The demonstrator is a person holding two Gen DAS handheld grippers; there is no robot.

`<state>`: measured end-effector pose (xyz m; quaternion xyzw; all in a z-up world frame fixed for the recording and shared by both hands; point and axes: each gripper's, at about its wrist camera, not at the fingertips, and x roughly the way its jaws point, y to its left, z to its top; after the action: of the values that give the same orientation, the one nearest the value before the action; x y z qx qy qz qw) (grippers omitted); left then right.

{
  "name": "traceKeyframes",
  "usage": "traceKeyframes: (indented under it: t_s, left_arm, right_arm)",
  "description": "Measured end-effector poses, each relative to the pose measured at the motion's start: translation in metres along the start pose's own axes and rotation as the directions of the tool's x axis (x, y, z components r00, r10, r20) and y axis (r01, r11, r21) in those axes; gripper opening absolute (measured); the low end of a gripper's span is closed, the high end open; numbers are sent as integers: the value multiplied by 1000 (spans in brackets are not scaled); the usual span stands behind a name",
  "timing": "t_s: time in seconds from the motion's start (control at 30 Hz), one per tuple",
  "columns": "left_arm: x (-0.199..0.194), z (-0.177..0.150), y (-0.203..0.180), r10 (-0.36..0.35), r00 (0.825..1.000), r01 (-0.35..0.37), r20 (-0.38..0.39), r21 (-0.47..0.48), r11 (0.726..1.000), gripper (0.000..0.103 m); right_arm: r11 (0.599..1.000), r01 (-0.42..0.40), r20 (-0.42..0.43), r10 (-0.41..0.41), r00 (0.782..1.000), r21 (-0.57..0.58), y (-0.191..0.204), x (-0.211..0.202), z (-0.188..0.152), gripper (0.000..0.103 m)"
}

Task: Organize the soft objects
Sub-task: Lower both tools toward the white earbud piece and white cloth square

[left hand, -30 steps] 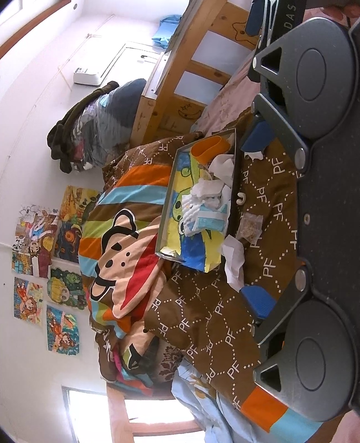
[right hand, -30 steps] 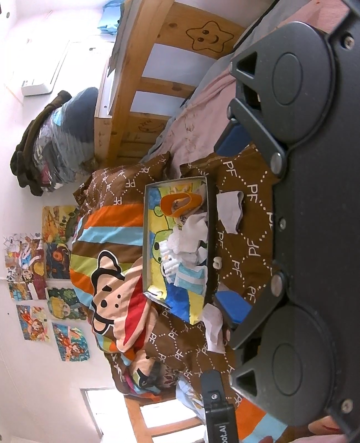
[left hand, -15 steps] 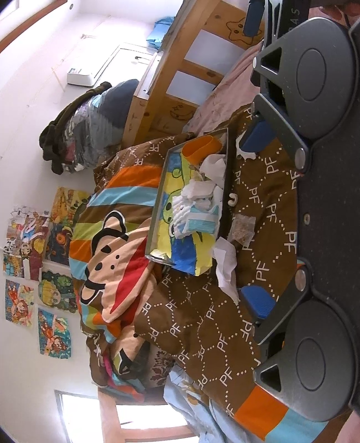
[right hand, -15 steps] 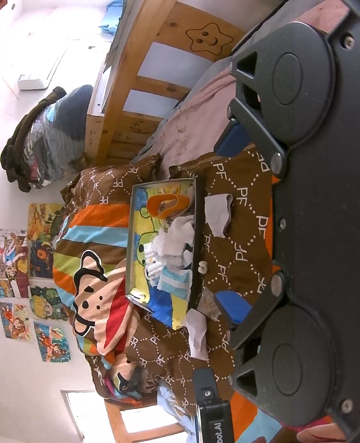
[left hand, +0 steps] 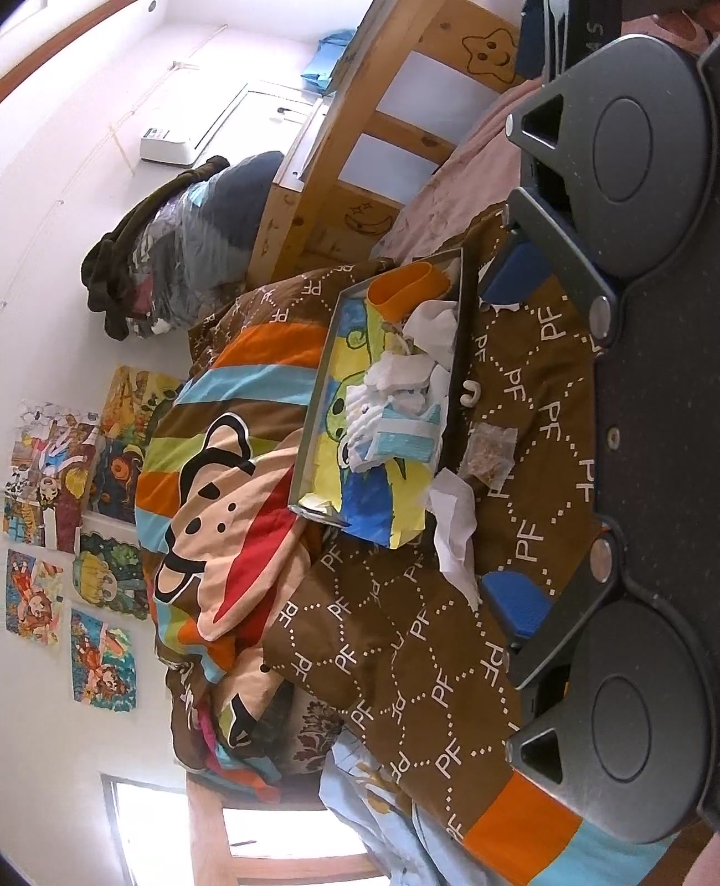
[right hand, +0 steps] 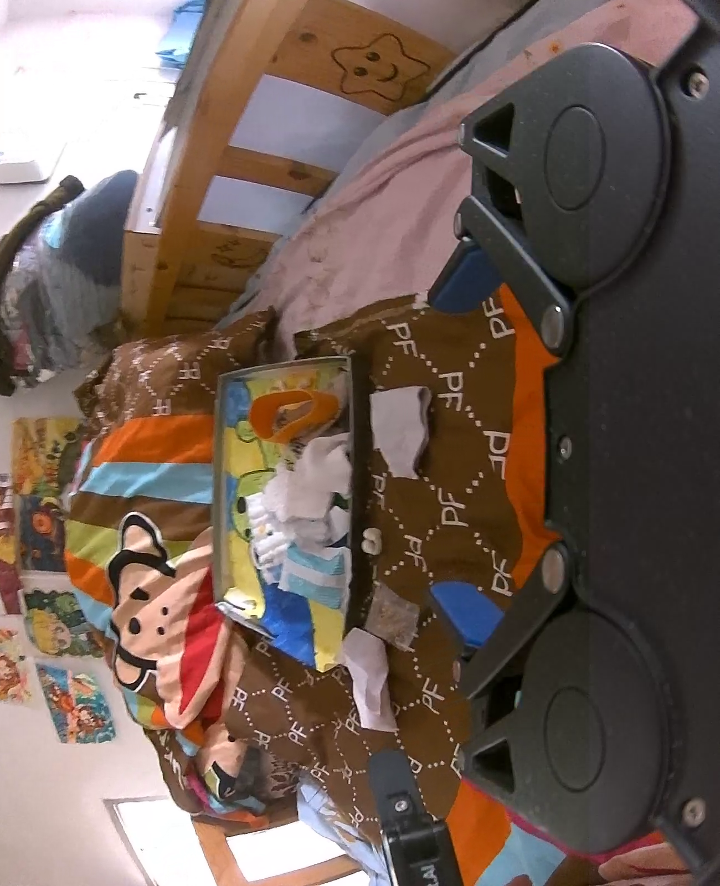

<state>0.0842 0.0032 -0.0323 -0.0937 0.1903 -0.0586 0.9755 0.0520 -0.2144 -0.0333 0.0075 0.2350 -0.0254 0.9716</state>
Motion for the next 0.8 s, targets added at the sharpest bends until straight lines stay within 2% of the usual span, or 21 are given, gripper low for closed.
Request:
traceKeyframes:
  t_s: [0.3,0.6,0.7,0.8]
  left_arm:
    - [18,5,1,-4,1000,5,14,-6,1000,102]
    - [60,17,-5,-30,998,29,52,9,1000,102]
    - [75,18,-9,-37,998,37,50,11,999,102]
    - [91,15,-12,-49,998,48,31,26,999,102]
  right_arm:
    - [1000,-23,-7,23,1000,8,-10,32,18,103]
    - [998,28,82,-23,996,-65,-23,79,44,103]
    - [996,49,38,-46,998,-77,-28,109,42,103]
    - [999,16,-32,-18,999,-42,-36,132,38,103]
